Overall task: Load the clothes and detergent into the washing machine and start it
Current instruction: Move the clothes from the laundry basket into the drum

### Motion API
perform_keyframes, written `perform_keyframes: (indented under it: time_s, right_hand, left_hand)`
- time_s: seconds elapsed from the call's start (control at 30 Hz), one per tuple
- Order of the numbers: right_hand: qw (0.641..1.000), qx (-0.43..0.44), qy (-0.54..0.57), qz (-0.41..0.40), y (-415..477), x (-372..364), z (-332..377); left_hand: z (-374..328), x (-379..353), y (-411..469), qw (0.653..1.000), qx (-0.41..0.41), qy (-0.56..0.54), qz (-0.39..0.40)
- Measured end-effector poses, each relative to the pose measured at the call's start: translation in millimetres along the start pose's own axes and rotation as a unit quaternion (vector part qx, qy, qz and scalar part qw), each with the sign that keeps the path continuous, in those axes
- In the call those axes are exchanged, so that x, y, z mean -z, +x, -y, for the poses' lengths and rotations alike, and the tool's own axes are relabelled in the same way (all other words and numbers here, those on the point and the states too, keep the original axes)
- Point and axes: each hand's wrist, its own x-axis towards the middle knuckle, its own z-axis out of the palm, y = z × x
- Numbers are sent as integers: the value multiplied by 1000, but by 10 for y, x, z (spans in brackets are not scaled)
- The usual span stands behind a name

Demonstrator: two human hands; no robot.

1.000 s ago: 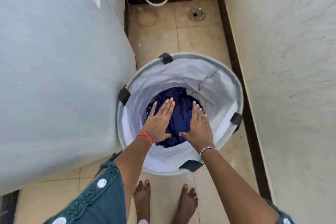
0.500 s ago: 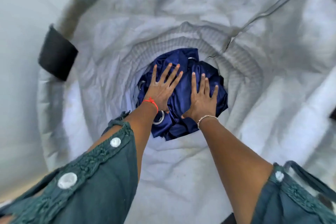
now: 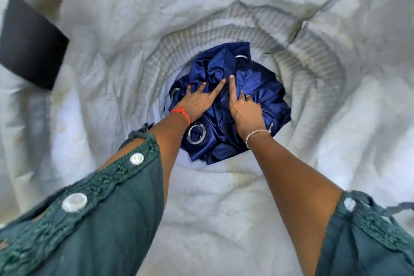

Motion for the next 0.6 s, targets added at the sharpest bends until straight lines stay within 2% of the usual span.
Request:
perform_keyframes:
  time_s: [0.1, 0.23, 0.33, 0.47, 0.6]
  right_hand:
    - [1000, 6, -16, -24, -161, 294, -6]
    - [997, 0, -2, -75, -381, 748, -6]
    - [997, 3, 13, -81, -511, 1040, 46]
    - [999, 3, 12, -37, -482, 857, 11]
    - [999, 5, 31, 22, -331, 381, -74]
  left_hand:
    - [-60, 165, -189, 998, -8, -55, -12]
    - [-229, 342, -508, 989, 37, -140, 4]
    - [-314, 405, -680, 996, 62, -54, 19]
    - [-307, 161, -619, 995, 46, 87, -1]
    - [-234, -166, -317, 993, 52, 106, -23]
